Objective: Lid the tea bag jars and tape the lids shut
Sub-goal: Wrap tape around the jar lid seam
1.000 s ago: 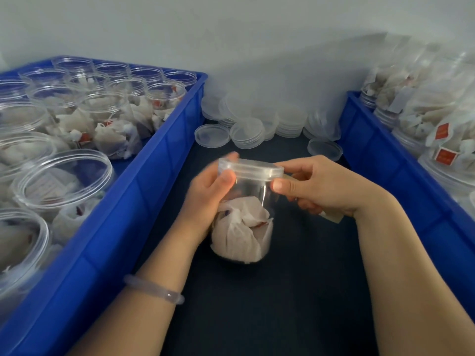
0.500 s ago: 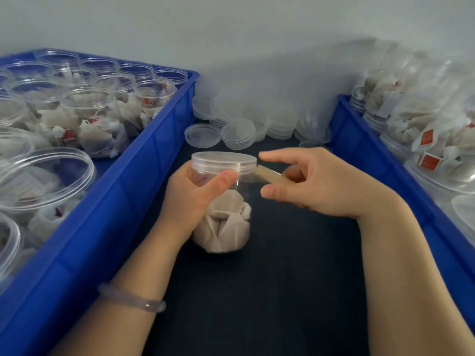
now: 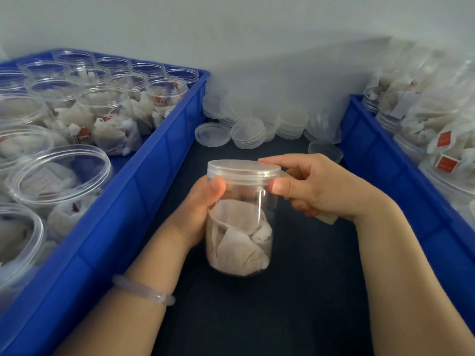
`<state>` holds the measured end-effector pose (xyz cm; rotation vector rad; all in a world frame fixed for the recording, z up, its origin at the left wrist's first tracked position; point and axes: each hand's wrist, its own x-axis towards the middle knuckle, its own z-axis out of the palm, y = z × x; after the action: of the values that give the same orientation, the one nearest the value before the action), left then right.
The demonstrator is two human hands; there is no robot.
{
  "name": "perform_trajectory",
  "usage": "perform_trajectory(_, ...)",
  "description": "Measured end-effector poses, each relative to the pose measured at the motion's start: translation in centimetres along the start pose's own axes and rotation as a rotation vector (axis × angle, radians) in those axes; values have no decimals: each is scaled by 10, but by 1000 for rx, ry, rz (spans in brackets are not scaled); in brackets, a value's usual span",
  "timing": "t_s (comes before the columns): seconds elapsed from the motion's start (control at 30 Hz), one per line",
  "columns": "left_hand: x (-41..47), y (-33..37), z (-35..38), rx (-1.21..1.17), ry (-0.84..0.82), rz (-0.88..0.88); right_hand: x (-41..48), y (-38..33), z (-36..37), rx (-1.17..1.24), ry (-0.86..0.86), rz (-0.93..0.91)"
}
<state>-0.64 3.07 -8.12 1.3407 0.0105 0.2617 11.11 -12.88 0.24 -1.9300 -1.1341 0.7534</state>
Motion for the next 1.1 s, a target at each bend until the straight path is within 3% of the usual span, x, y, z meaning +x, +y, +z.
perform_trajectory(0.07,2,3,2,90,120,12,1,2,2,16,11,24)
perform_trajectory(0.17,6,2,4,243,403,182,1,1,2,-23,101,20)
perform_trajectory(0.3,8,0,10,407,408,168,4,-4,8,-180,162,-59)
perform_trajectory(0.47,8,-2,12,418,514,182,2,-8,9,-260,42,-87)
perform_trajectory(0.8,8,5,7,302,449,257,-7,-9,-6,-187,78,22)
perform_trajectory(1.1,5,3,6,282,193,149,-1,5,-5,-89,-21,-11)
